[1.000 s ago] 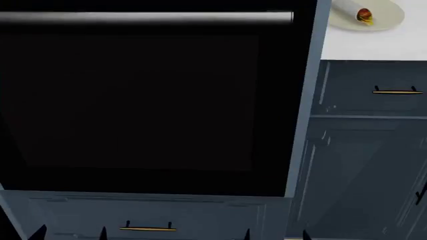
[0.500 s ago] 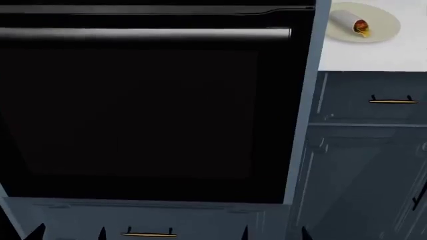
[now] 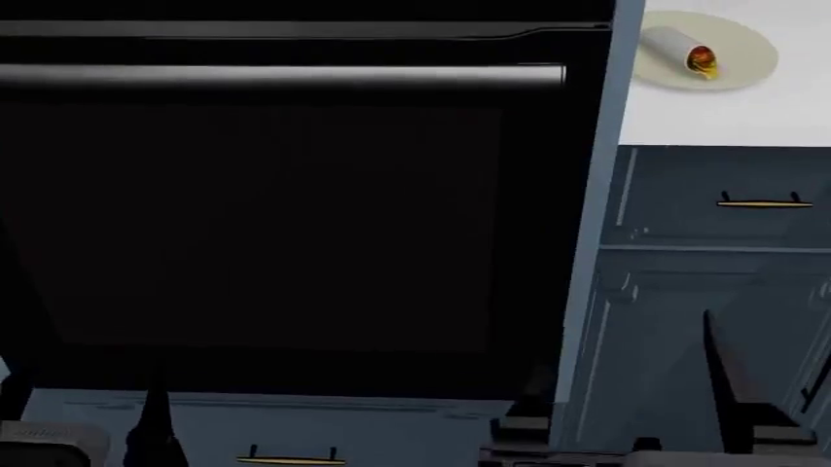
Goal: Pick the burrito from the counter and place it in the microwave.
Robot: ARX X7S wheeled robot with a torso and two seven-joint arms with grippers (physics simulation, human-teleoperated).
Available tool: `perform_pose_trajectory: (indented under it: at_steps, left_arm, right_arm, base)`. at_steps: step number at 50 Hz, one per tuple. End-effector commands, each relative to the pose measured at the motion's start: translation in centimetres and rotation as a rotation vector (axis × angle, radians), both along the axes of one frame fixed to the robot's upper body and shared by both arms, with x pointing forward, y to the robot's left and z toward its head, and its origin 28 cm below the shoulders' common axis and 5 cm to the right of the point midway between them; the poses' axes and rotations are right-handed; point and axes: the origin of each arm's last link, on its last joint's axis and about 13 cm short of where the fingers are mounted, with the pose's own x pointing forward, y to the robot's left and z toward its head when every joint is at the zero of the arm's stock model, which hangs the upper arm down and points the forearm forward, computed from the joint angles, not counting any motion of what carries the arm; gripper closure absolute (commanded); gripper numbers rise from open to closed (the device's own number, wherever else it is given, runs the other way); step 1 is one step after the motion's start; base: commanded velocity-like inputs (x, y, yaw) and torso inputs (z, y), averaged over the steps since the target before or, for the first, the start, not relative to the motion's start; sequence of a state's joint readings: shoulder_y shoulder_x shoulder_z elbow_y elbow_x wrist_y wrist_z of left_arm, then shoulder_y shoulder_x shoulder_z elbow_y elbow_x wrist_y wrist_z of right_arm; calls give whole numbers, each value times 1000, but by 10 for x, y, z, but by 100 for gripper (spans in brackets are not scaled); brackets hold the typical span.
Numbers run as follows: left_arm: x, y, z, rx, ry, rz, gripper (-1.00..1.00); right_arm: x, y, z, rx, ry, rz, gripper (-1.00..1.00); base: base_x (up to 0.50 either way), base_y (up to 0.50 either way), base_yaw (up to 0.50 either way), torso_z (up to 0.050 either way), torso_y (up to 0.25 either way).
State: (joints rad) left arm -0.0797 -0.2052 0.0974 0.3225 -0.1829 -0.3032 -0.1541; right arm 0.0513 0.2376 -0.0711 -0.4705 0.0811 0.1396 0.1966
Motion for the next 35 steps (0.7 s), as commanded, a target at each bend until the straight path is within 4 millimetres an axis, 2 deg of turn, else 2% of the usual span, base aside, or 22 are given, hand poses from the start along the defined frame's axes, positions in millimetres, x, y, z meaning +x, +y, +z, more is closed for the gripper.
perform_pose_trajectory:
  at_steps: [1, 8, 12, 18, 19, 29, 35]
  left_arm:
    - [9, 6, 27, -8, -47, 7, -100]
    - [11, 7, 34, -5, -64, 10, -100]
    - [14, 8, 43, 1, -82, 11, -100]
    - [16, 8, 57, 2, -114, 2, -100]
    - [16, 8, 58, 1, -117, 2, -100]
    - [16, 9, 81, 0, -169, -10, -100]
    - [18, 8, 96, 26, -176, -23, -100]
  right_arm:
    - [-21, -16, 60, -56, -212, -73, -100]
    - [-34, -23, 85, -79, -295, -116, -100]
    - [-48, -23, 106, -105, -372, -126, -100]
    - [-60, -24, 127, -129, -445, -93, -100]
    - [-63, -25, 130, -133, -461, -132, -100]
    - [-84, -34, 150, -143, -547, -138, -100]
    - [-83, -34, 157, -150, -584, -144, -100]
  base:
    - [0, 0, 0, 50, 0]
    - [0, 0, 0, 50, 0]
    - [0, 0, 0, 50, 0]
    - [0, 0, 0, 50, 0]
    - [0, 0, 0, 50, 0]
    - [0, 0, 0, 50, 0]
    - [0, 0, 0, 50, 0]
